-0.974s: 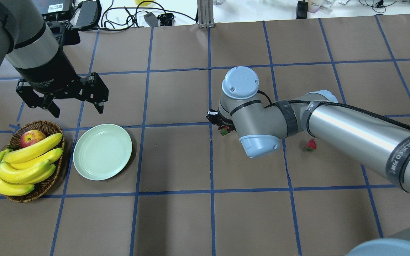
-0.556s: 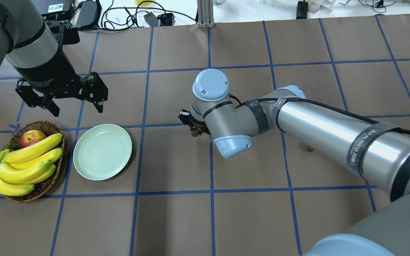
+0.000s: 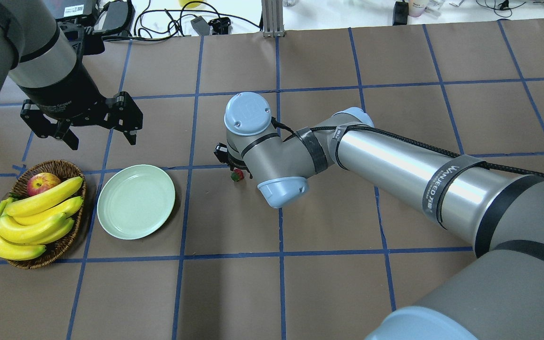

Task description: Collect all strawberries into plate

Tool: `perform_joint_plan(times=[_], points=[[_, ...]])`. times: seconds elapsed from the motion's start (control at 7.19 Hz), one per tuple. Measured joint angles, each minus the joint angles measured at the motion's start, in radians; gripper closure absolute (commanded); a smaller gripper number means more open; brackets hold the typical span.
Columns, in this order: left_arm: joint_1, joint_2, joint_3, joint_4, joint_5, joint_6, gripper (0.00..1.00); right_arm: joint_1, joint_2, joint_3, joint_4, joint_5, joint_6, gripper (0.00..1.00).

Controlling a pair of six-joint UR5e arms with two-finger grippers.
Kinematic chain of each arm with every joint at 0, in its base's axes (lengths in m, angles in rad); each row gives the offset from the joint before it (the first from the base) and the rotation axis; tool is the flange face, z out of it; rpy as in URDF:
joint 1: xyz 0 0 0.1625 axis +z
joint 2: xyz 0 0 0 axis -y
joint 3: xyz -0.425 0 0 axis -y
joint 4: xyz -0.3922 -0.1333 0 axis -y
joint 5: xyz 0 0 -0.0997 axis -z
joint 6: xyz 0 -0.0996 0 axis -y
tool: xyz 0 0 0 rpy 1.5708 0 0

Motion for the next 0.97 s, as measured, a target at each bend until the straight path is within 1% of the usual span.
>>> perform_joint_plan(times=[0.28, 0.42, 0.56, 0.7, 0.97], points=[[0.001, -0.005, -0.005, 0.006, -0.003, 0.036, 0.00, -0.038, -0.064, -0.006, 0.083, -0.040, -0.095, 0.00], [0.001, -0.006, -0.006, 0.007, -0.002, 0.046, 0.00, -0.092, -0.102, 0.000, 0.129, -0.045, -0.187, 0.00], [0.000, -0.007, -0.007, 0.006, 0.016, 0.049, 0.00, -0.160, -0.128, 0.010, 0.152, -0.046, -0.306, 0.03], [0.000, -0.009, -0.008, 0.017, 0.040, 0.050, 0.00, -0.226, -0.141, 0.017, 0.168, -0.046, -0.420, 0.04], [0.009, -0.016, -0.011, 0.063, 0.054, 0.056, 0.00, -0.329, -0.144, 0.023, 0.194, -0.056, -0.633, 0.04]])
